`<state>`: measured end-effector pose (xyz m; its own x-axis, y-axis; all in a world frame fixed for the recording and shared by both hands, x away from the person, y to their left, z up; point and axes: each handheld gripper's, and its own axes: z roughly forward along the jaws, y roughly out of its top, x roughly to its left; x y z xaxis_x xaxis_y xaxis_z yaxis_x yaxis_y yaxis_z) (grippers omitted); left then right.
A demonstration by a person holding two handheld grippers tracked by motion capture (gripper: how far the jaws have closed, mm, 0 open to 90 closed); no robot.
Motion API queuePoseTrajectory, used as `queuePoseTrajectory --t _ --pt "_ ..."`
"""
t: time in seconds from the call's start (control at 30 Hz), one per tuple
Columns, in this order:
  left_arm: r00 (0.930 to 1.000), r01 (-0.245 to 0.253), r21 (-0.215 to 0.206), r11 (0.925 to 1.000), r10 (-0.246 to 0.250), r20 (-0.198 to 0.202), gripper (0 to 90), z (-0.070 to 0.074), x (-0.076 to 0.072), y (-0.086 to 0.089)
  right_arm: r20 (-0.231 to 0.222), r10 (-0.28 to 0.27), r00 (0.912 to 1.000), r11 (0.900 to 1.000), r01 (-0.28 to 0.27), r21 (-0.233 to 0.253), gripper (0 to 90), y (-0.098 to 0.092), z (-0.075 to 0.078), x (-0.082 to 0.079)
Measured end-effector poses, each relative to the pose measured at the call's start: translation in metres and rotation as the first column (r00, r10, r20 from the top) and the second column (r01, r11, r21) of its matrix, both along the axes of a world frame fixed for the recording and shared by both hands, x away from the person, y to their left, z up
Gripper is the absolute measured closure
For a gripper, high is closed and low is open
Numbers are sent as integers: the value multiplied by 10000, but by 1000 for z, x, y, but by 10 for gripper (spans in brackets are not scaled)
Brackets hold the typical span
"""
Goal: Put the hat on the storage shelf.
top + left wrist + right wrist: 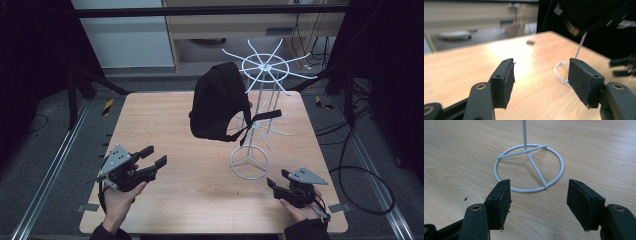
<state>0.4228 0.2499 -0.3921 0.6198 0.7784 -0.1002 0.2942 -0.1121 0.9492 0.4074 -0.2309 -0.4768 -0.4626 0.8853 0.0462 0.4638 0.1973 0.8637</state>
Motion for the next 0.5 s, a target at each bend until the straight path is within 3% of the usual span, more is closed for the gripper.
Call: queuePoseTrajectory --t 0.17,0.23,0.27,0.4,0.5 --pt "9948 -673 458 9967 706 -734 354 -30 2 16 -54 -132 9999 9999 132 30 334 -2 -1 1" --pt "9886 -966 462 9943 1012 -1112 350 -41 4 22 -58 -169 9998 9999 169 16 322 -3 -1 1" --pt "9843 -1253 769 9891 1337 -1155 350 -48 6 27 -38 -179 9998 9998 179 -6 314 -3 -1 1" --pt "9680 -1656 1094 9801 1828 -1721 342 -66 15 37 -47 -324 9995 9995 324 -61 271 -3 -3 2" --pt "9561 -1951 1646 9669 2249 -1878 337 -76 19 43 3 -432 9991 9990 432 -68 249 -4 -3 3"
